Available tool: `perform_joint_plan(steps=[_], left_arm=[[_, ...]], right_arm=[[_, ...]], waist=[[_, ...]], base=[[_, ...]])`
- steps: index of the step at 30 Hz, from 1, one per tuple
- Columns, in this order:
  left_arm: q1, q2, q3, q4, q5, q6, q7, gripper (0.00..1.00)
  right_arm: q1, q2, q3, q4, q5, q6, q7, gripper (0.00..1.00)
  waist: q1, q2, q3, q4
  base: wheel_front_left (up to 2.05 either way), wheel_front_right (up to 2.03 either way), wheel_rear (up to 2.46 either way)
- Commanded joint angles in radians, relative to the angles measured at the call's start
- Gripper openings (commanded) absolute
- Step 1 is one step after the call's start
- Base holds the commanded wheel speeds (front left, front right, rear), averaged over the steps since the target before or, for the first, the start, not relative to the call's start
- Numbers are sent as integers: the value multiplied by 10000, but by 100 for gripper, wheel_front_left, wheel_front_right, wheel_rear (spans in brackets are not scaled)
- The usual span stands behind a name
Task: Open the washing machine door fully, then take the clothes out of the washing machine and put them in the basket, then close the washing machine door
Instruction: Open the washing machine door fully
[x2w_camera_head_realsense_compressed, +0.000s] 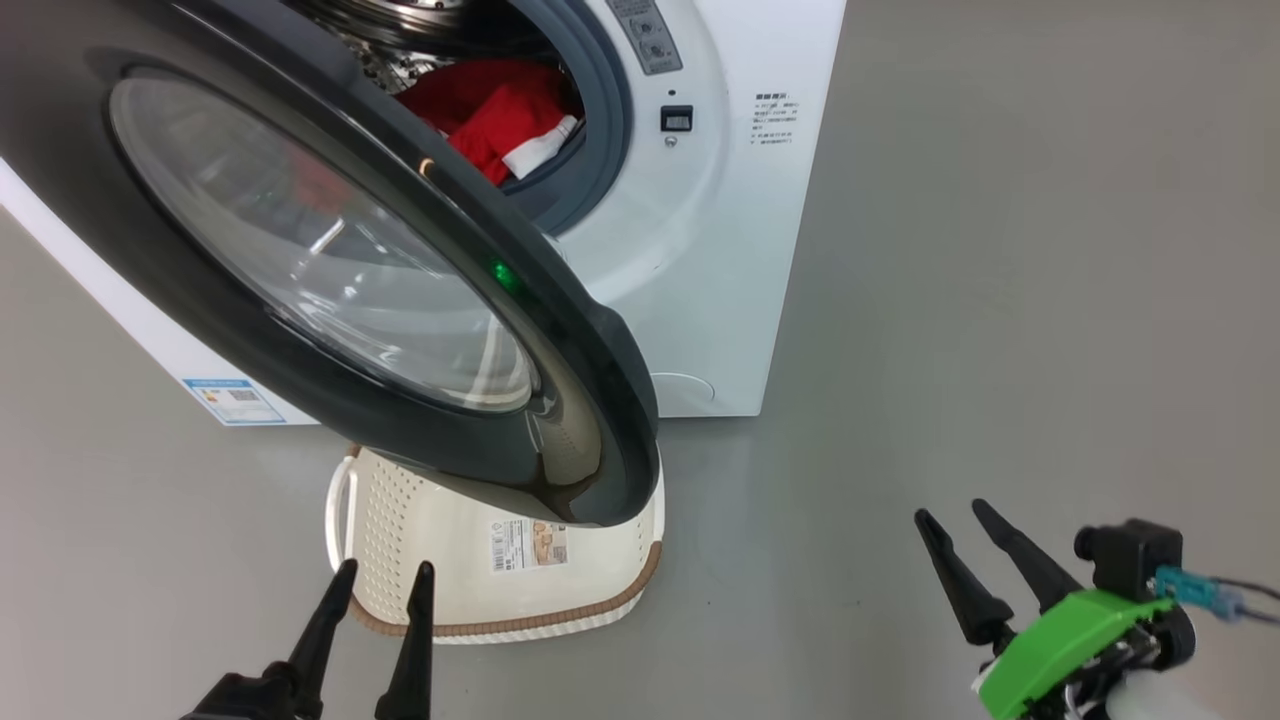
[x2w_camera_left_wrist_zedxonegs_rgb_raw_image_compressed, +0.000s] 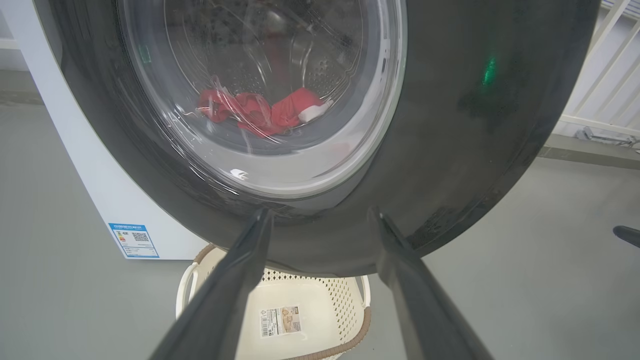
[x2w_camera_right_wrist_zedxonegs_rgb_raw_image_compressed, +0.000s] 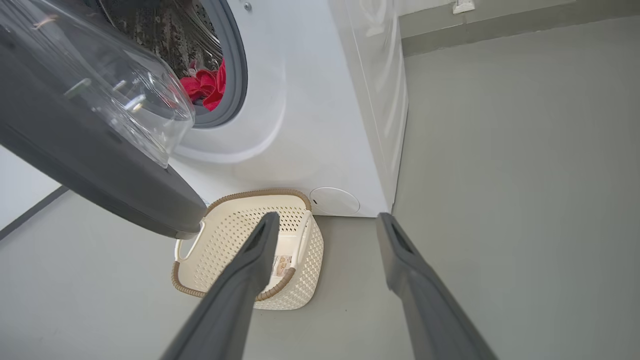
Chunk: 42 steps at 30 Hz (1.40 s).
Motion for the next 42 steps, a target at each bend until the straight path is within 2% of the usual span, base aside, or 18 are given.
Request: perform_joint_plan(steps=[1, 5, 11, 15, 19, 25, 42], left_arm=[[-13, 102, 344, -184, 65, -54, -122, 100], [-11, 102, 340, -177, 47, -54, -122, 100], [-29, 102, 358, -127, -53, -54, -122, 100], [-40, 102, 362, -107, -56, -54, -122, 100], [-43, 102, 358, -113, -65, -54, -122, 100], [-27, 102, 342, -95, -85, -54, -122, 100], [49, 102, 278, -103, -87, -54, -122, 100]], right_arm=[[362, 80, -87, -284, -329, 77, -130, 100], [1015, 503, -1241, -895, -2145, 77, -131, 100], [1847, 1295, -2860, -2065, -4217, 77, -132, 100], [2281, 1912, -3906, -2936, -5112, 77, -132, 100], [2570, 2241, -4540, -3668, -5810, 77, -133, 100], [3011, 2486, -4805, -3749, -6262, 77, -133, 100], [3075, 2608, -4714, -3661, -6239, 77, -133, 100]], waist=[[0, 0, -6, 8], [0, 0, -18, 33], [0, 0, -10, 48], [0, 0, -20, 56], [0, 0, -29, 74], [0, 0, -86, 114], [0, 0, -161, 127]], base=[[0, 0, 0], [0, 0, 0], [0, 0, 0], [0, 0, 0], [0, 0, 0], [0, 0, 0], [0, 0, 0]])
